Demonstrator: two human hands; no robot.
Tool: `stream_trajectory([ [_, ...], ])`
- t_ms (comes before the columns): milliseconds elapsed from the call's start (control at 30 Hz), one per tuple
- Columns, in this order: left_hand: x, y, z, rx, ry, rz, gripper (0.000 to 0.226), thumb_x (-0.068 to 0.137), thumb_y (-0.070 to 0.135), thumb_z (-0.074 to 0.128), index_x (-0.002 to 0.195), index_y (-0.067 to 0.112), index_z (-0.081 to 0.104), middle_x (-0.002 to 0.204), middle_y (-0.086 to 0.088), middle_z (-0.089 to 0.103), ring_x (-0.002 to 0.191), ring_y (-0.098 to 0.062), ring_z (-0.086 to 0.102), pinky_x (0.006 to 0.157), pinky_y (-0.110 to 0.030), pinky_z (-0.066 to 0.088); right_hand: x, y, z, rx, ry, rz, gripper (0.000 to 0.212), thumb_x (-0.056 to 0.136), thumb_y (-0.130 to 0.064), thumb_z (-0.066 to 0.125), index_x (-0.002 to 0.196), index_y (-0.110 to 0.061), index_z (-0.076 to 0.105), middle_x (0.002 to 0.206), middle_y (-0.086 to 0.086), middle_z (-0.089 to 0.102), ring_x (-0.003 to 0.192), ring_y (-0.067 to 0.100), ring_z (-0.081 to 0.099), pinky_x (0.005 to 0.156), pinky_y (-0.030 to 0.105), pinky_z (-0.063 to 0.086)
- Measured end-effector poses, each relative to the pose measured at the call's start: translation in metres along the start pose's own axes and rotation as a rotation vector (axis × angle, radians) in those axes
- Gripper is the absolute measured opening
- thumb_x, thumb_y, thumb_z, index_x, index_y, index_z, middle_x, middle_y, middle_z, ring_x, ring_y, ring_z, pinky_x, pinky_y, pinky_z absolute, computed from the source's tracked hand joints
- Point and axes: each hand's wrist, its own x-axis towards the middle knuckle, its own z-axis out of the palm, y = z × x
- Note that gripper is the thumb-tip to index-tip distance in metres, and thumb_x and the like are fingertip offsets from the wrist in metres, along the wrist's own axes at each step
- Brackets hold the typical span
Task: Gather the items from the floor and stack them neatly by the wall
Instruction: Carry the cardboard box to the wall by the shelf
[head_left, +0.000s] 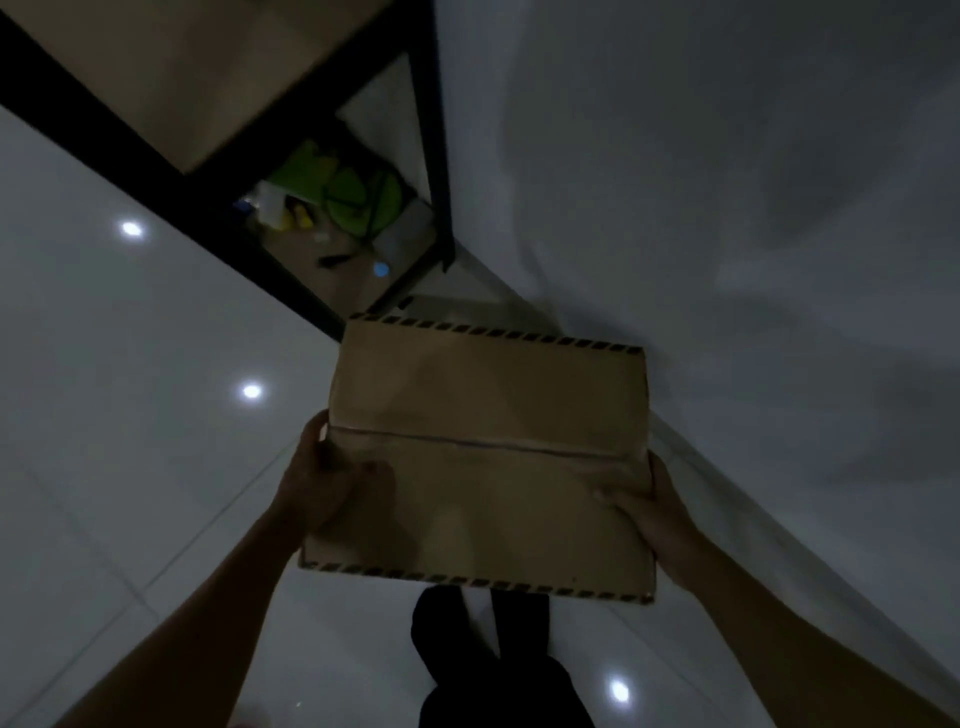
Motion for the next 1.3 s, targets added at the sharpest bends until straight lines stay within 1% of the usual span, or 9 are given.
stream_trajectory([
  [200,0.073,-0.032,0.027,0.071,-0.02,0.035,0.107,0.048,0.061,0.074,0.145,0.041,0.035,0.143,-0.007,0.045,0.129,-0.035,0.047,0.099,-0.064,0.045,0.055,0.043,0.011,0.034,0.033,0.053,0.095,0.081,-0.02,0.083,0.153,-0.04,0.024,0.118,-0.015,0.055,0.101,0.006,0.059,0.076,0.027,0.052],
  [400,0.114,-0.033,0.04,0.035,-0.016,0.105,0.078,0.062,0.038,0.077,0.132,0.05,0.044,0.14,-0.008,0.048,0.125,-0.04,0.049,0.095,-0.065,0.047,0.083,0.061,0.023,0.057,0.031,0.056,0.102,0.079,-0.024,0.085,0.155,-0.041,0.019,0.138,-0.004,0.052,0.109,0.01,0.059,0.08,0.027,0.054],
  [533,0.149,-0.019,0.044,-0.02,0.04,0.138,0.056,0.094,0.015,0.065,0.144,0.03,0.042,0.126,0.006,0.049,0.121,-0.021,0.052,0.084,-0.026,0.05,0.104,0.064,0.033,0.093,0.022,0.054,0.094,0.085,-0.027,0.078,0.155,-0.044,0.017,0.145,0.0,0.051,0.118,0.018,0.059,0.101,0.042,0.052],
  [633,0.167,-0.001,0.041,0.066,0.067,0.197,0.053,0.097,0.005,0.059,0.144,0.023,0.041,0.126,0.006,0.054,0.108,-0.008,0.057,0.069,-0.008,0.046,0.112,0.062,0.045,0.131,-0.007,0.051,0.095,0.085,-0.026,0.078,0.155,-0.043,0.018,0.145,0.0,0.051,0.12,0.018,0.059,0.106,0.044,0.049],
  [767,0.176,0.011,0.035,0.163,0.083,0.168,0.08,0.089,0.014,0.071,0.154,0.03,0.026,0.152,-0.008,0.04,0.134,-0.028,0.042,0.091,-0.028,0.036,0.116,0.059,0.056,0.182,-0.018,0.051,0.1,0.081,-0.025,0.082,0.155,-0.044,0.018,0.148,0.0,0.049,0.124,0.02,0.057,0.107,0.047,0.048],
  [933,0.183,0.009,0.034,0.203,0.071,0.181,0.088,0.085,0.021,0.076,0.154,0.031,0.024,0.154,-0.006,0.037,0.138,-0.03,0.038,0.097,-0.031,0.035,0.116,0.055,0.056,0.133,-0.02,0.054,0.099,0.079,-0.032,0.082,0.155,-0.044,0.018,0.15,-0.001,0.047,0.123,0.019,0.056,0.103,0.045,0.051],
  [1000,0.173,0.005,0.036,0.205,0.105,0.208,0.089,0.078,0.04,0.077,0.153,0.029,0.029,0.152,-0.008,0.04,0.136,-0.032,0.041,0.105,-0.039,0.04,0.113,0.051,0.059,0.089,0.01,0.057,0.094,0.085,-0.027,0.078,0.156,-0.041,0.018,0.15,-0.001,0.046,0.122,0.019,0.056,0.101,0.045,0.052],
  [1200,0.101,-0.033,0.05,0.344,0.25,0.473,0.099,0.076,0.054,0.071,0.153,0.009,0.028,0.156,-0.018,0.029,0.137,-0.038,0.038,0.105,-0.048,0.044,0.065,0.034,0.086,0.078,0.186,-0.017,0.089,0.087,-0.016,0.074,0.157,-0.029,0.021,0.137,-0.005,0.051,0.108,0.014,0.058,0.09,0.032,0.05],
  [1300,0.059,-0.064,0.051,0.333,0.268,0.639,0.077,0.082,0.049,0.068,0.141,0.004,0.046,0.152,-0.021,0.035,0.134,-0.037,0.042,0.103,-0.05,0.046,0.033,0.028,0.108,0.022,0.203,-0.11,0.076,0.095,-0.016,0.067,0.156,-0.021,0.021,0.148,0.0,0.044,0.125,0.02,0.051,0.102,0.028,0.044],
])
